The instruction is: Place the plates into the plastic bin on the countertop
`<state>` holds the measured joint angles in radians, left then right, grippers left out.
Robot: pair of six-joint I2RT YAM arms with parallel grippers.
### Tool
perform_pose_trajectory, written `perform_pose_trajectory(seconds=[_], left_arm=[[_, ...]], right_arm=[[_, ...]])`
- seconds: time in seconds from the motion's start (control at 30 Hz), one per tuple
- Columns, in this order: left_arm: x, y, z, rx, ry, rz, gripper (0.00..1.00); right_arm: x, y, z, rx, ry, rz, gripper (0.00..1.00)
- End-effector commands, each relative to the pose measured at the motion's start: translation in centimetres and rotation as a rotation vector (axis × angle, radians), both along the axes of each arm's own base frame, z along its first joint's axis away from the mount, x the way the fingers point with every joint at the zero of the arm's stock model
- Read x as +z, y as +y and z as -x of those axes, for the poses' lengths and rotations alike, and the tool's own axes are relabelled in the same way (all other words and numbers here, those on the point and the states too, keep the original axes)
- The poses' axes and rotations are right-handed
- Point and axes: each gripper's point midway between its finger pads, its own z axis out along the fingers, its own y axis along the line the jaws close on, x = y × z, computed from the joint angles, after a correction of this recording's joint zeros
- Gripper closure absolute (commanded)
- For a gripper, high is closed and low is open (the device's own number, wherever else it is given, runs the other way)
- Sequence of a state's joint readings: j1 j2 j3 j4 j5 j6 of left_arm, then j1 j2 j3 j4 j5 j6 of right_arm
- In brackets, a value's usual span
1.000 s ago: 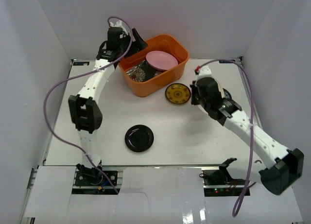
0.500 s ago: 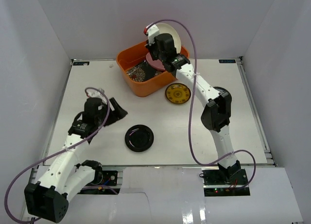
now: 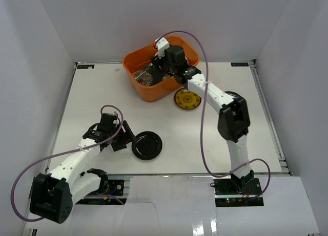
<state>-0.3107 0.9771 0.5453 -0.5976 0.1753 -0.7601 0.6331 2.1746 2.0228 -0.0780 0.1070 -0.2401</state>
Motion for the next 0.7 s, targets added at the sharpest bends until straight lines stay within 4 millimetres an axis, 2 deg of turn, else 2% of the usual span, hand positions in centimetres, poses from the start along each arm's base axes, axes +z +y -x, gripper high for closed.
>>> perform_pose_trajectory(seconds=[0.0,0.03,0.07,0.1,0.13,0.17,0.2,0.23,0.27,0.3,0.33,0.37,0.4,0.43,0.47,0.5,0.53,0.6,0.63,0.67], left_arm=[[-1.0,-1.1,-0.3,-0.054,0.017,0.02,0.24],[-2.2,-1.1,0.0,-0.063,0.066,-0.005,0.26],[-2.6,-1.1,-0.2,-0.072,0.067,-0.014,0.27],[-2.9,-1.3,-0.2,-0.083,0.077,-0.014,0.28],[-3.5,-1.3,-0.2,-0.084,0.09,-0.023,0.32],[-3.8,-1.3,-0.5,-0.082,0.078,-0.027,0.34],[-4.1,-1.3,-0.6,-0.078,0.079,-0.032,0.37],[-4.5,-1.4,-0.3,-0.079,0.09,-0.029,0.41],[-4.7,-1.4,-0.5,-0.069,0.087,-0.03,0.5],[-4.8,-1.4,-0.4,-0.066,0.085,-0.034,0.54],[-5.1,-1.4,-0.2,-0.066,0.089,-0.029,0.57],[-5.0,-1.6,-0.3,-0.07,0.077,-0.021,0.68],[-5.1,-1.5,-0.4,-0.065,0.074,-0.022,0.77],[-5.0,-1.4,-0.4,-0.064,0.068,-0.023,0.85],[-4.7,-1.7,-0.5,-0.073,0.053,-0.006,1.0],[-4.5,-1.8,-0.5,-0.082,0.044,-0.004,1.0],[-3.9,-2.0,-0.8,-0.098,0.022,0.0,1.0],[-1.6,-2.5,-1.1,-0.127,-0.039,0.034,1.0],[-0.4,-2.7,-1.3,-0.136,-0.075,0.048,1.0],[2.1,-3.1,-2.0,-0.142,-0.129,0.072,1.0]], right_arm=[[15.0,-5.4,4.2,-0.105,-0.212,-0.246,0.32],[14.6,-7.9,6.5,-0.15,-0.188,-0.28,0.37],[13.5,-9.8,7.3,-0.202,-0.164,-0.284,0.38],[12.5,-13.3,7.4,-0.318,-0.152,-0.286,0.39],[13.8,-16.7,9.3,-0.389,-0.169,-0.331,0.39],[7.5,-19.5,10.1,-0.499,-0.043,-0.334,0.39],[5.3,-25.0,9.9,-0.65,-0.011,-0.36,0.39],[4.7,-28.2,11.3,-0.72,0.002,-0.424,0.37],[-1.2,-30.7,12.8,-0.797,0.123,-0.456,0.34],[-3.2,-35.6,13.5,-0.914,0.146,-0.49,0.3],[-4.1,-37.5,14.6,-0.957,0.155,-0.529,0.24],[-7.6,-39.1,16.2,-1.021,0.222,-0.562,0.19],[-7.7,-41.7,16.6,-1.056,0.201,-0.619,0.15],[-8.4,-42.3,16.9,-1.071,0.21,-0.64,0.15],[-10.0,-42.9,17.6,-1.1,0.239,-0.67,0.15],[-10.4,-44.0,17.4,-1.123,0.228,-0.695,0.15],[-11.1,-44.1,17.4,-1.134,0.252,-0.708,0.15],[-11.8,-44.9,17.0,-1.168,0.26,-0.741,0.17],[-13.2,-45.1,16.8,-1.186,0.297,-0.746,0.19],[-13.7,-45.2,16.6,-1.193,0.314,-0.757,0.2]])
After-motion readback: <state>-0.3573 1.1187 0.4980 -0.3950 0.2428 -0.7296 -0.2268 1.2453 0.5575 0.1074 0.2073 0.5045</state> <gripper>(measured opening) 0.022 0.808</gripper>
